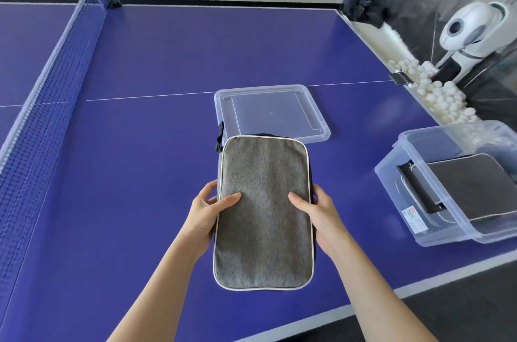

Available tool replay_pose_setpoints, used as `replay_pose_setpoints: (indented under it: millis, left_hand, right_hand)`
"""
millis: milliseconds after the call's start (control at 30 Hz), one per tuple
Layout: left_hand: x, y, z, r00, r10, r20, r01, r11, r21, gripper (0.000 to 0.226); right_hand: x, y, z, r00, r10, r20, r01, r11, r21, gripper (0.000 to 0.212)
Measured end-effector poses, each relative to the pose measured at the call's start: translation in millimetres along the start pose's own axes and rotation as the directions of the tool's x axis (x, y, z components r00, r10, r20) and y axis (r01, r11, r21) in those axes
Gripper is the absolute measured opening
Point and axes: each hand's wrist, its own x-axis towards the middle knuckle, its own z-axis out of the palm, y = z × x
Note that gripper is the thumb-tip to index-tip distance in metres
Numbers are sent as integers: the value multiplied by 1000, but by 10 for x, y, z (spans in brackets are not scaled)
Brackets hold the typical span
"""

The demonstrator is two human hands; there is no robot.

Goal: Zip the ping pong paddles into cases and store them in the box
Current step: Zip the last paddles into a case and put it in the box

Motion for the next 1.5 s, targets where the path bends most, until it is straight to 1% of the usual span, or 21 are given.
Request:
replay_pose_setpoints:
  millis: [100, 233, 333, 400, 567, 767, 867, 967, 1067, 1167, 1233, 1500]
  left_hand:
    - [11, 29, 53, 1000, -4, 30, 4, 1000, 17, 46]
    - [10, 34, 163, 999, -5, 49, 4, 1000, 24, 47]
    - [-11, 13, 310, 998, 0, 65, -3, 999, 38, 56]
    - [-30, -4, 450, 997, 8, 75, -12, 999, 50, 56]
    - [-75, -137, 949, 995, 23, 94, -34, 993, 110, 40]
    - [-162, -374, 1766, 989, 33, 146, -62, 979, 193, 39]
    - [-215, -484, 2180, 984, 45, 170, -82, 974, 212, 43]
    - [-269, -566, 2567, 979, 64, 195, -109, 967, 231, 53]
    - [-311, -633, 2916, 974, 76, 214, -128, 962, 240, 47]
    - [-342, -669, 3196, 969, 80, 235, -139, 959, 248, 36]
    - [-332, -671, 3343, 966, 78, 248, -143, 956, 256, 36]
    - [-15, -552, 3778, 957, 71, 282, -151, 950, 273, 34]
  right_hand:
    - [-41, -5, -39, 999, -4, -37, 5, 1000, 25, 32]
    - [-84, -43, -141, 999, -23, -46, 25, 999, 32, 35]
    - [-120, -59, -294, 998, -40, -51, 42, 998, 45, 37]
    - [-159, -78, -435, 997, -51, -56, 54, 997, 59, 36]
    - [-283, -104, -968, 994, -82, -78, 87, 994, 69, 37]
    - [-478, -167, -1864, 988, -104, -111, 112, 991, 71, 37]
    - [-576, -214, -2303, 984, -123, -130, 135, 987, 82, 36]
    - [-674, -249, -2697, 979, -127, -159, 140, 988, 67, 47]
    - [-771, -300, -3033, 972, -152, -181, 166, 984, 65, 47]
    - [-841, -355, -3282, 966, -171, -195, 188, 980, 69, 39]
    - [-849, -385, -3412, 964, -172, -202, 191, 978, 79, 35]
    - [-591, -590, -3783, 955, -176, -238, 201, 975, 89, 33]
